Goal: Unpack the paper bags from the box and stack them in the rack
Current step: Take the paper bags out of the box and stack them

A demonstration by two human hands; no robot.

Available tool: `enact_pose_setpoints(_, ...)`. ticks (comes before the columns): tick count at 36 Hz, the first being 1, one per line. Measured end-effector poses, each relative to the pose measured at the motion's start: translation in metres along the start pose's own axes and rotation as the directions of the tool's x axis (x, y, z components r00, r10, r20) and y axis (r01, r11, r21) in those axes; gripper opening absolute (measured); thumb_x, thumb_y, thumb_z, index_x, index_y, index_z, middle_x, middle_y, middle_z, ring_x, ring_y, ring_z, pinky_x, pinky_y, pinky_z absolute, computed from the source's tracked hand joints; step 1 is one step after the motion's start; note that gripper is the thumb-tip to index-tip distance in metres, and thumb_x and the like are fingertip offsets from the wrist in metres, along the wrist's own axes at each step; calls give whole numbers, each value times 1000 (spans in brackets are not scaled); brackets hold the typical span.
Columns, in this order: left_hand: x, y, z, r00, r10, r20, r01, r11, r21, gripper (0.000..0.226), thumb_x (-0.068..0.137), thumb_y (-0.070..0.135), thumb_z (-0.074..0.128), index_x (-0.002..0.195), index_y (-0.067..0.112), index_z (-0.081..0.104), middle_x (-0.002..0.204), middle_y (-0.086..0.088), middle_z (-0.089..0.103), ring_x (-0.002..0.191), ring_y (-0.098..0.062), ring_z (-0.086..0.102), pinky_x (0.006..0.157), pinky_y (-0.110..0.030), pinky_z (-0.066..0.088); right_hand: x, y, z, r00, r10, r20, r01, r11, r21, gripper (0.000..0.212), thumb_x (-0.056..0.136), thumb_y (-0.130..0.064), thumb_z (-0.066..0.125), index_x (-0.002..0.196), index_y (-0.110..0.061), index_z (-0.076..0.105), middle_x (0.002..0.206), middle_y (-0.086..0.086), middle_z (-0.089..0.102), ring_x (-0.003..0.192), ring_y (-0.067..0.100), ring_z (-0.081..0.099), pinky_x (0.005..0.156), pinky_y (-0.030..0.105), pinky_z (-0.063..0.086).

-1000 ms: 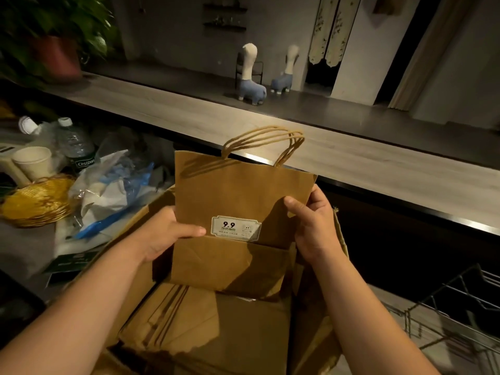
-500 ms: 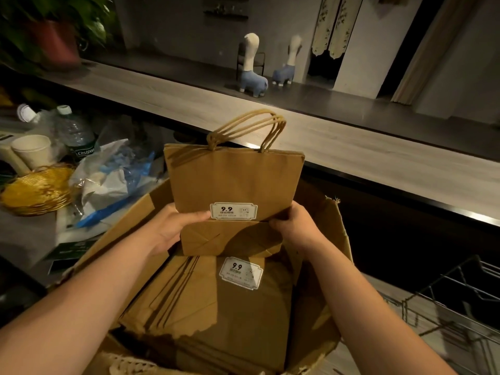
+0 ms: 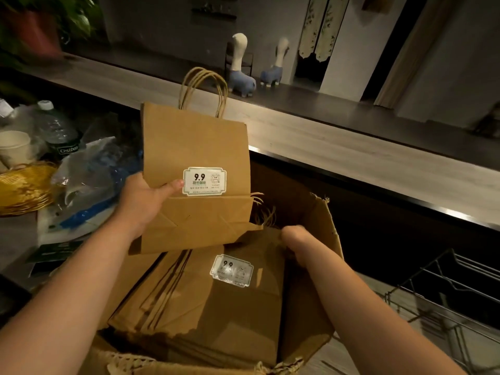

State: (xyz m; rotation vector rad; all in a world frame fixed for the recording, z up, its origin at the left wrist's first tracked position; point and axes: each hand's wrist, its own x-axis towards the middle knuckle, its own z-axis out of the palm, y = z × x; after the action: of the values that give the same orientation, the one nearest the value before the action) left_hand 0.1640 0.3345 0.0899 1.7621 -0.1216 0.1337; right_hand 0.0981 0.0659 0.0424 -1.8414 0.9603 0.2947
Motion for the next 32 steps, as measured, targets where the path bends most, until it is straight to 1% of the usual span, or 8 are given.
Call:
enact_pose_setpoints(2,0,2,1,1000,-4,-6,4,1000,10,21,84,22,73,95,34,59,90,14,65,90,-13,63,80,-35,51,0,0,1,999,27,37,-24,998,-60,44,98,-18,43,141,-7,40,118,14,54,97,27,55,80,37,50)
enact_pose_setpoints(5,2,-1,0,999,-52,1,52,999,11,22,84,24,73,98,34,58,89,15,62,86,-7,60,76,-32,48,3,-2,7,999,42,25,-39,994,-100,46,101,-18,37,146,-7,33,129,14,48,110,28,51,104,43,43)
enact_pose_setpoints(10,0,0,1,998,-67,3,67,998,-13,21,86,22,71,100,31,58,87,15,61,82,-4,58,67,-26,45,5,2,6,998,51,33,-50,998,-49,29,101,-18,40,126,-4,48,98,10,53,79,21,50,86,37,46)
enact_pose_setpoints(15,1,1,1,997,-79,-16,79,997,-10,26,86,22,72,105,31,57,87,15,60,81,-4,57,64,-24,43,8,1,6,997,78,10,-78,995,61,45,95,-15,48,139,-11,37,115,16,55,99,29,55,86,43,50)
enact_pose_setpoints(20,1,3,2,995,-85,-59,86,996,15,34,84,22,74,115,24,59,98,5,64,89,-14,61,70,-26,47,9,2,7,995,98,20,-99,994,53,41,92,-15,57,131,-15,47,119,14,56,106,30,56,84,41,53)
enact_pose_setpoints(25,-2,7,1,994,-48,-102,52,998,38,40,85,22,73,122,19,58,100,5,62,86,-11,58,65,-22,43,13,4,3,997,70,-19,-67,991,119,28,98,-8,49,125,-8,44,114,9,53,110,27,55,102,39,47)
enact_pose_setpoints(29,-4,11,0,990,-11,-144,20,998,64,37,85,23,73,119,22,59,101,5,61,89,-12,58,65,-21,43,17,5,6,997,16,-76,-9,996,85,45,90,-4,60,131,-10,42,116,16,54,106,30,56,97,44,50)
enact_pose_setpoints(32,-5,13,-2,983,15,-180,1,996,89,36,86,24,72,120,20,59,101,5,61,91,-14,59,64,-20,44,13,4,7,999,48,-19,-44,979,199,57,84,-3,68,133,-13,40,121,17,55,108,34,57,88,44,54)
